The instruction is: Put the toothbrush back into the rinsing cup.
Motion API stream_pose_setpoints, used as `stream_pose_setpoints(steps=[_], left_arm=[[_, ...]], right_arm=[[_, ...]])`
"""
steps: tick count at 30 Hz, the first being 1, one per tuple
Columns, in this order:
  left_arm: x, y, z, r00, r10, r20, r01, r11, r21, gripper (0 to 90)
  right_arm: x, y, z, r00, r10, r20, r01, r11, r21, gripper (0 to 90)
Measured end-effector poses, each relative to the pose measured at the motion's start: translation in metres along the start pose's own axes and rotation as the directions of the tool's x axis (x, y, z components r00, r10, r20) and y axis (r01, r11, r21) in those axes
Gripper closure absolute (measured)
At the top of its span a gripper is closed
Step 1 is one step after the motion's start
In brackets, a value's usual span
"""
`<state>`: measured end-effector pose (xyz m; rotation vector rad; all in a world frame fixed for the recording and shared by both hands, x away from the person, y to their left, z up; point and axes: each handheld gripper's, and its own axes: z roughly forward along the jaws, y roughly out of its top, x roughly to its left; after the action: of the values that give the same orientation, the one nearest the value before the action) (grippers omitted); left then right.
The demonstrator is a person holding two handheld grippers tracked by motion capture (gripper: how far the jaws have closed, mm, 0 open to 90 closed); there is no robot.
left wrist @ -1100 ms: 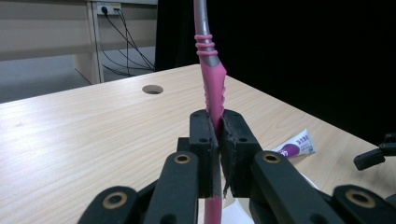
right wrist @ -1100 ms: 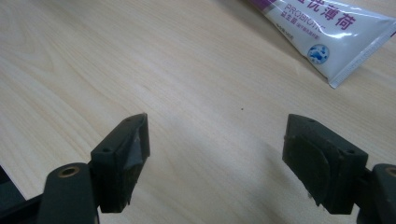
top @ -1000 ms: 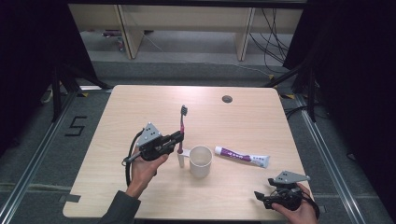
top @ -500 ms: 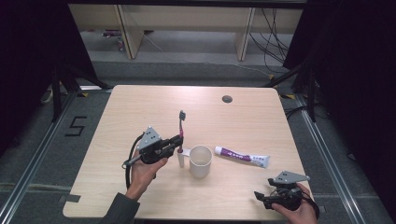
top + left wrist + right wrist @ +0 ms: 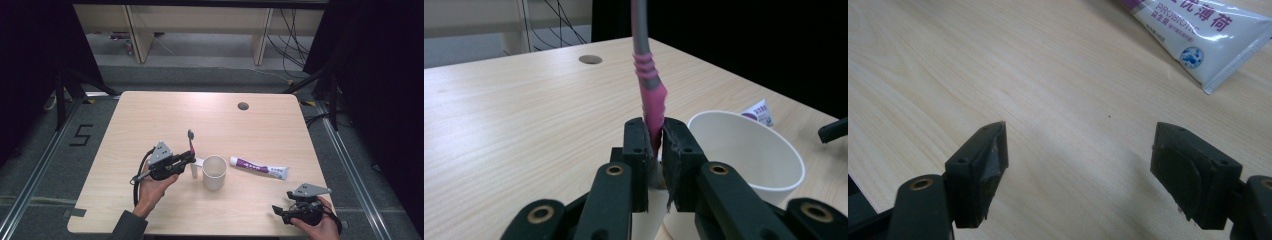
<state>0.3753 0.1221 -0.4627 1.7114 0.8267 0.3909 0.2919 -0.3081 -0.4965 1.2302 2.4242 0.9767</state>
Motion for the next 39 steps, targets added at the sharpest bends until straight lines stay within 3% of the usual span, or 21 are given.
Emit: stream_pose_setpoints(steps=[8,9,15,18,20,21,27,28,35,39], left_arm=[[0.001,-0.004,-0.002,1.0,-0.005,-0.002,0.005,0.9997,0.024,75.4],[0.0,-0.003,-0.003,0.9998,-0.008,-0.019,0.008,0.9997,0.021,69.5],[-0.002,-0.001,-0.008,0.9993,-0.026,-0.027,0.026,0.9996,0.01,54.2],[-0.003,0.001,-0.013,0.9983,-0.042,-0.041,0.043,0.9988,0.024,44.6],[-0.004,0.002,-0.017,0.9981,-0.041,-0.046,0.042,0.9988,0.024,42.2],[-0.004,0.002,-0.02,0.9982,-0.042,-0.042,0.043,0.9987,0.026,39.2],[-0.009,0.001,-0.034,0.9986,-0.033,-0.041,0.036,0.9979,0.055,32.6],[-0.009,0.0,-0.036,0.9987,-0.037,-0.036,0.039,0.9978,0.053,31.8],[-0.017,-0.015,-0.055,0.9974,-0.051,-0.05,0.056,0.9927,0.107,29.0],[-0.018,-0.022,-0.061,0.9969,-0.059,-0.053,0.065,0.9921,0.108,28.2]], right_arm=[[0.002,0.0,0.0,0.9998,0.021,-0.002,-0.021,1.0,-0.003,23.7],[0.0,0.0,0.0,1.0,-0.008,0.002,0.008,1.0,0.002,23.7],[0.0,0.0,0.0,1.0,-0.009,0.002,0.009,1.0,0.004,23.7],[0.002,0.0,0.0,0.9997,0.025,-0.004,-0.025,1.0,0.009,23.6],[-0.001,0.0,0.0,0.9999,-0.014,0.004,0.014,1.0,-0.001,23.6],[0.0,0.0,0.001,1.0,0.001,0.003,-0.001,1.0,-0.004,23.6],[0.0,0.0,0.001,1.0,0.001,0.004,-0.001,1.0,-0.005,23.6],[0.002,0.0,0.0,0.9997,0.026,-0.004,-0.026,1.0,0.008,23.6],[0.001,0.0,0.0,0.9998,0.019,-0.006,-0.019,1.0,0.001,23.6],[0.0,0.0,0.001,1.0,0.006,-0.001,-0.006,1.0,-0.01,23.6]])
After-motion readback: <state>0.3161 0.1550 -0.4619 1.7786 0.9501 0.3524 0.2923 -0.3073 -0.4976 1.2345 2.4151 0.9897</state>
